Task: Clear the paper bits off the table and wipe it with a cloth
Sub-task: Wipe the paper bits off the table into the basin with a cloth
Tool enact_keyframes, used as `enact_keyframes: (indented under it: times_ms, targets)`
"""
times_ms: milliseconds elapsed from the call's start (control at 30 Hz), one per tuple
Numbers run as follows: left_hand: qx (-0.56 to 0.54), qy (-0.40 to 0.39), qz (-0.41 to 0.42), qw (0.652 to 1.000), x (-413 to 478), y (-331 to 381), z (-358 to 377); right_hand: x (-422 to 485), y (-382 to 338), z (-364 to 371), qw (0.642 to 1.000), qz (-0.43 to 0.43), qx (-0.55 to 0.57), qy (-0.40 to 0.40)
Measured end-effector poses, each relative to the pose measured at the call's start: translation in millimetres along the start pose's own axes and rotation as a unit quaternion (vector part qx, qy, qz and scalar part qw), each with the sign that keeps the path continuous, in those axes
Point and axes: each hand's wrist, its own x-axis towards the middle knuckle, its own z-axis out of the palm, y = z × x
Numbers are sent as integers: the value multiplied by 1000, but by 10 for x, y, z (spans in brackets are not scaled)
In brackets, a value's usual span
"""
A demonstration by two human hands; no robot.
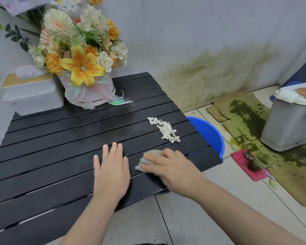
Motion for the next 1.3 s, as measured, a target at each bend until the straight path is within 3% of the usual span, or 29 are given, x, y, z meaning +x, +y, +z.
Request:
enact_keyframes:
  times_ms: [200, 267, 367, 500, 700, 767, 833, 933, 1000, 1133, 1233, 1300]
  targets:
    - [30, -19, 11, 999, 136, 86, 157, -56, 533, -45, 990, 130, 62, 11]
    - [25, -16, 15, 999, 129, 62, 176, -54, 647, -95, 982, 144, 106, 58]
    - [24, -12, 15, 1000, 136, 65, 192, -48, 673, -128, 977, 112, 130, 126]
    - [30, -11, 18, 999, 134, 57, 191, -152, 522, 78, 995, 11, 94, 28]
    - [19, -11, 18, 1000, 118, 69, 173, -231, 860, -70, 987, 123, 94, 43]
    - [18, -12, 18, 1000, 121, 64, 177, -208, 858, -151, 984, 123, 108, 66]
    - [15, -6, 12, 1000, 141, 68, 173, -201, 762, -195, 988, 63, 112, 80]
    - [2, 45, 17, 999, 238, 107, 140, -254, 639, -117, 995, -57, 87, 7]
    - [11, 37, 24, 999, 388, 141, 145, -265, 686, -57, 994, -83, 62, -24]
    - [31, -28, 25, 999, 795, 225, 237, -130, 1003, -117, 997, -24, 68, 10]
    - [36, -34, 29, 998, 979, 258, 274, -38, 1184, -211, 995, 30, 85, 35]
    - [41, -30, 29, 998, 1010, 234, 314, -35, 1195, -236, 993, 20, 100, 57]
